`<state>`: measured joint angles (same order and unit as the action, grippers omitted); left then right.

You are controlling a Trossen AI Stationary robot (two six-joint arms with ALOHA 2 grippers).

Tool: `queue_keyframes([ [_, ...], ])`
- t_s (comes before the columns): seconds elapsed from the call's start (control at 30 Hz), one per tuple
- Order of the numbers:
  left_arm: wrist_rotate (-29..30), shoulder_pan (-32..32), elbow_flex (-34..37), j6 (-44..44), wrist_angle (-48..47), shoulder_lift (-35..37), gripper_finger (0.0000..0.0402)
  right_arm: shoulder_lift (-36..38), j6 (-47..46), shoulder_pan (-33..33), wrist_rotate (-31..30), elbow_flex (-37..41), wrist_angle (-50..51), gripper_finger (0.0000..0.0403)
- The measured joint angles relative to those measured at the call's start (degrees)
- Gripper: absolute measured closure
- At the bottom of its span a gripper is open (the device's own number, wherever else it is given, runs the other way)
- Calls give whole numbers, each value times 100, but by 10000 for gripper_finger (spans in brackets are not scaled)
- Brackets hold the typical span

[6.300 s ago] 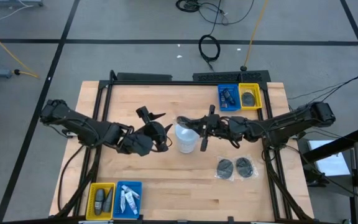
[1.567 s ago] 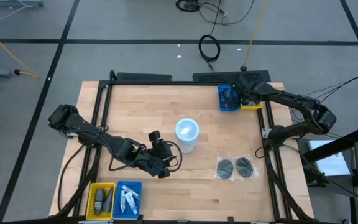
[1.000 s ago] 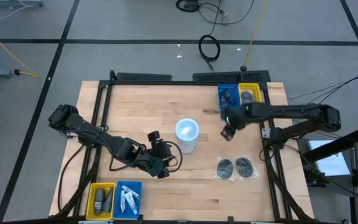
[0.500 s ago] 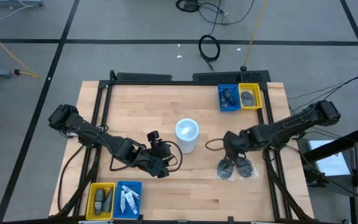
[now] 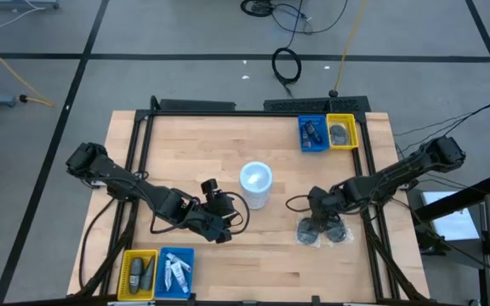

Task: Pick & Place Travel size toiletries
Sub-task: Put the black hairbrush into the top yellow bin

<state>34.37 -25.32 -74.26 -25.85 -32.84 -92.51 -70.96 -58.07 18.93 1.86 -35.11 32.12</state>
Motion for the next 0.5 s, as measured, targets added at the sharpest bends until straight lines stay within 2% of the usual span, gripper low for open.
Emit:
queue_keyframes([
  [0.3,0,0,0,0,0,-22,188,0,-1,32,430,197,-479,163],
  [0.5,2,0,0,2,0,-24,188,0,-1,177,443,218,-473,163],
])
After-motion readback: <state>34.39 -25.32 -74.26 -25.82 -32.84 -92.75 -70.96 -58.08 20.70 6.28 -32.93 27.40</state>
